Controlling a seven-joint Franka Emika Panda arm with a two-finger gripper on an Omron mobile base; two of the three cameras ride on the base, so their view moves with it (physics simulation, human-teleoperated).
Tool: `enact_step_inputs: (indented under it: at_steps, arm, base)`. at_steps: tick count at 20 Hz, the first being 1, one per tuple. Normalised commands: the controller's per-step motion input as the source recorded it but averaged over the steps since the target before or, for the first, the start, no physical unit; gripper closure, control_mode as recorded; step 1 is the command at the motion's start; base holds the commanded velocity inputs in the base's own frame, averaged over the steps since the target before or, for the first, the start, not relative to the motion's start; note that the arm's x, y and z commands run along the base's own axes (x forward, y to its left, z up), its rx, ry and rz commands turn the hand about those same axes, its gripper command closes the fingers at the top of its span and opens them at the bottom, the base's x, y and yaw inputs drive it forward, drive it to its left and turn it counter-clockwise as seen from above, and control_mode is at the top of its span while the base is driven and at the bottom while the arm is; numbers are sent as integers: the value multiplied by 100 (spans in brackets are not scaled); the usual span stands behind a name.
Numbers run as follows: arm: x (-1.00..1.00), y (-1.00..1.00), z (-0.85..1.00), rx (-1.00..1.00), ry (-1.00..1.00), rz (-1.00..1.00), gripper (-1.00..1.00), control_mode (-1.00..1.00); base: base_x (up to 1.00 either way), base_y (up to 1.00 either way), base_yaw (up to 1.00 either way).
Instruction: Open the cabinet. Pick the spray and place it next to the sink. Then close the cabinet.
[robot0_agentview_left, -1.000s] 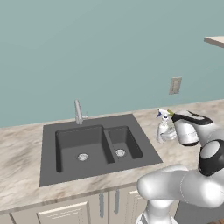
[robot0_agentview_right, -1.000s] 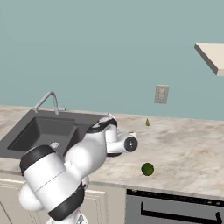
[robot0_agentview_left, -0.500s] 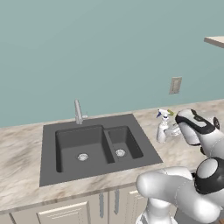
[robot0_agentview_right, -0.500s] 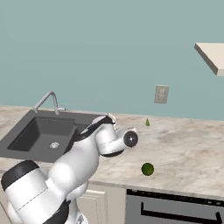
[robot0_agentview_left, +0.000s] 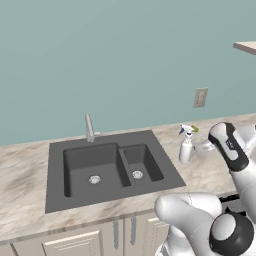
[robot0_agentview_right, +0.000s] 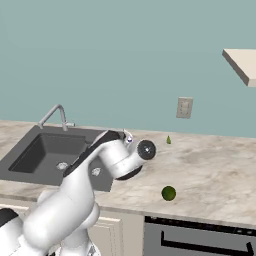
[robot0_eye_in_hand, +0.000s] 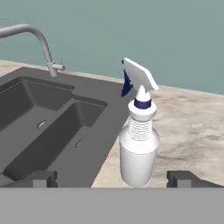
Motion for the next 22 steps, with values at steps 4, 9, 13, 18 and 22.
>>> enact_step_inputs:
  at_steps: [4, 9, 13, 18, 22]
  arm:
    - [-41, 1, 59, 0, 3, 0, -100, -100]
    - [-23, 21, 66, 0, 1, 0, -100, -100]
    - [-20, 32, 49, 0, 1, -1, -100, -100]
    - [-45, 35, 42, 0, 3, -1, -100, -100]
    - [-69, 43, 39, 0, 2, -1, -100, -100]
  base:
    - [0, 0, 0]
    - [0, 0, 0]
    - [0, 0, 0]
    - [0, 0, 0]
    - [0, 0, 0]
